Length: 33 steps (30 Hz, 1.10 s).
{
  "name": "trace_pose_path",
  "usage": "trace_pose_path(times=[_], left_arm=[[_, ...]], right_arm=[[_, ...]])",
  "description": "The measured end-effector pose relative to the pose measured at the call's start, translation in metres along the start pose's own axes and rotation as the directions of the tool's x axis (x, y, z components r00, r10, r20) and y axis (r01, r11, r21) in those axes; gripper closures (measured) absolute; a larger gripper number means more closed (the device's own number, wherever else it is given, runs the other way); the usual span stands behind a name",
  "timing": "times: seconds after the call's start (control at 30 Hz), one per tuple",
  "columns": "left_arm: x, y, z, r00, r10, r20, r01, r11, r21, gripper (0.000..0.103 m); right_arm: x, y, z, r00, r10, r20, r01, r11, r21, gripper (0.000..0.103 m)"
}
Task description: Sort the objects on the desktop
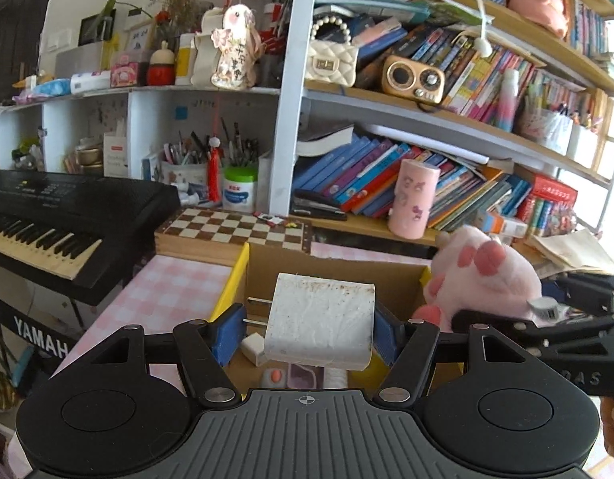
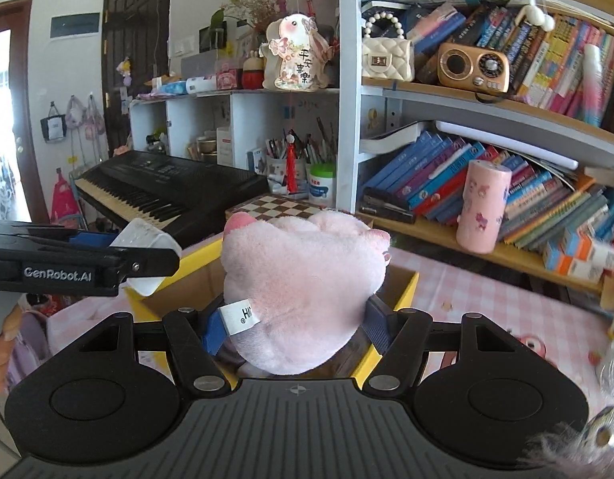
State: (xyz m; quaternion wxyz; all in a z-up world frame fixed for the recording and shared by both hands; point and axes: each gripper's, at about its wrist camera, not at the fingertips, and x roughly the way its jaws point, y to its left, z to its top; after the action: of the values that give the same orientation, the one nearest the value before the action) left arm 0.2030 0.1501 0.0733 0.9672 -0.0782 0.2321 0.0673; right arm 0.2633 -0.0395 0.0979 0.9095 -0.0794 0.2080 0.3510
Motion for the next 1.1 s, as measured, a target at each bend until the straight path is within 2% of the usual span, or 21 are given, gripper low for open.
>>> trace_pose_path(times=[0.17,0.47,0.67,0.77,0.83,0.97,1.1], left_arm=[[0.031,-0.006,-0.001,0.999,0.015,-0.048,-0.013,0.999,0.029,0.037],[0.084,-0.017,-0.01,0.987,0.036,-0.157,-0.022,0.996,0.086,0.037],[0.107,-0.023,-0.022,0.969,0.054,-0.242,-0.021,0.99,0.137,0.037],[0.117,-0.025,-0.03,0.953,0.067,-0.296,-0.019,0.986,0.164,0.036],[0.118,-0.025,-0.03,0.954,0.07,-0.292,-0.021,0.986,0.168,0.036],[0.121,-0.026,-0.03,0.951,0.073,-0.3,-0.021,0.984,0.175,0.036],[0.123,-0.025,-0.029,0.95,0.07,-0.305,-0.016,0.984,0.176,0.036]], right_arm=[[0.037,-0.015,0.007,1.0,0.013,-0.018,-0.014,0.999,-0.047,0.039],[0.105,-0.034,-0.002,0.987,0.036,-0.16,-0.064,0.983,-0.171,0.039],[0.138,-0.042,-0.009,0.966,0.049,-0.253,-0.113,0.963,-0.245,0.038],[0.149,-0.038,-0.011,0.957,0.052,-0.285,-0.149,0.932,-0.331,0.037],[0.155,-0.035,-0.013,0.945,0.066,-0.321,-0.188,0.911,-0.367,0.037],[0.166,-0.032,-0.017,0.936,0.069,-0.345,-0.218,0.884,-0.414,0.035],[0.171,-0.038,-0.015,0.928,0.088,-0.362,-0.238,0.887,-0.395,0.034]])
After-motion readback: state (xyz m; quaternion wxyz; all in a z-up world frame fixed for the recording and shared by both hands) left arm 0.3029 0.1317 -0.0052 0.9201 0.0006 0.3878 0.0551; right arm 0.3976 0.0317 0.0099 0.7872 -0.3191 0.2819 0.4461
